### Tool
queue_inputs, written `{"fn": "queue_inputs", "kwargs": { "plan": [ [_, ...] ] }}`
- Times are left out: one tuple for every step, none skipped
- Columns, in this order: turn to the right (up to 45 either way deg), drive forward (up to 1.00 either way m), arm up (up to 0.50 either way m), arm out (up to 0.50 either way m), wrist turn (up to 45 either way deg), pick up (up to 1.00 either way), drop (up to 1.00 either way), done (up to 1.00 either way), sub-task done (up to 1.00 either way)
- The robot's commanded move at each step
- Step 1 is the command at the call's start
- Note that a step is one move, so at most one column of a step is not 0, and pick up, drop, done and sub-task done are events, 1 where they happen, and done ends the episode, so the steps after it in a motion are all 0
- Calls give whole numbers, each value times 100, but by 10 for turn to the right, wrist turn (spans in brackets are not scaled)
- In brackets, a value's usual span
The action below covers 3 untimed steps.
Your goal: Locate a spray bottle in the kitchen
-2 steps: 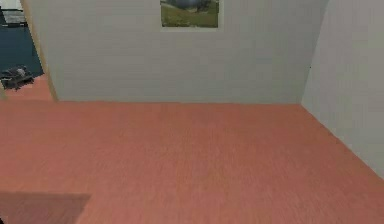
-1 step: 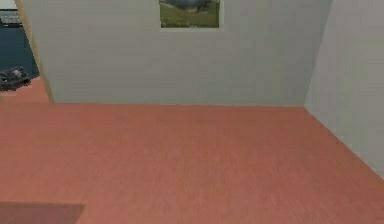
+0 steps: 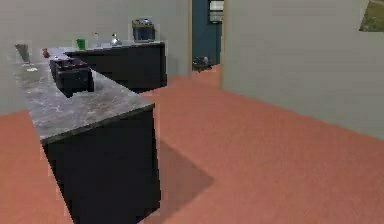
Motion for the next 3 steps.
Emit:
{"fn": "queue_inputs", "kwargs": {
  "plan": [
    [-390,0,0,0,0,0,0,0,0],
    [0,40,0,0,0,0,0,0,0],
    [-450,0,0,0,0,0,0,0,0]
  ]
}}
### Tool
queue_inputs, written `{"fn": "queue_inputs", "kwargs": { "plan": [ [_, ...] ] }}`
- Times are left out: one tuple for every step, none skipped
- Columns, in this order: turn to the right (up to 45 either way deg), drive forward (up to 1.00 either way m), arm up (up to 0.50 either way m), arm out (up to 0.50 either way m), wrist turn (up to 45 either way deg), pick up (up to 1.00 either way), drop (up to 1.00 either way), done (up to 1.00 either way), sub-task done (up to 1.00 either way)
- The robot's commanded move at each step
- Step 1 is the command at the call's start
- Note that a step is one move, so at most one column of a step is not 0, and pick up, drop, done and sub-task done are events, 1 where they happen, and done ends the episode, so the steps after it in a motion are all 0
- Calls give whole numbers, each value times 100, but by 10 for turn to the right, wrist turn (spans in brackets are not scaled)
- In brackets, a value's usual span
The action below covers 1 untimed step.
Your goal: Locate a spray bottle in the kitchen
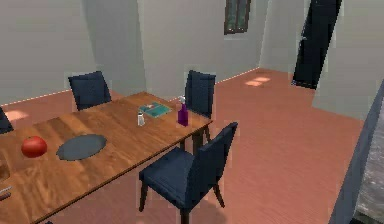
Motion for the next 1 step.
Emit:
{"fn": "queue_inputs", "kwargs": {
  "plan": [
    [0,0,0,0,0,0,0,100,0]
  ]
}}
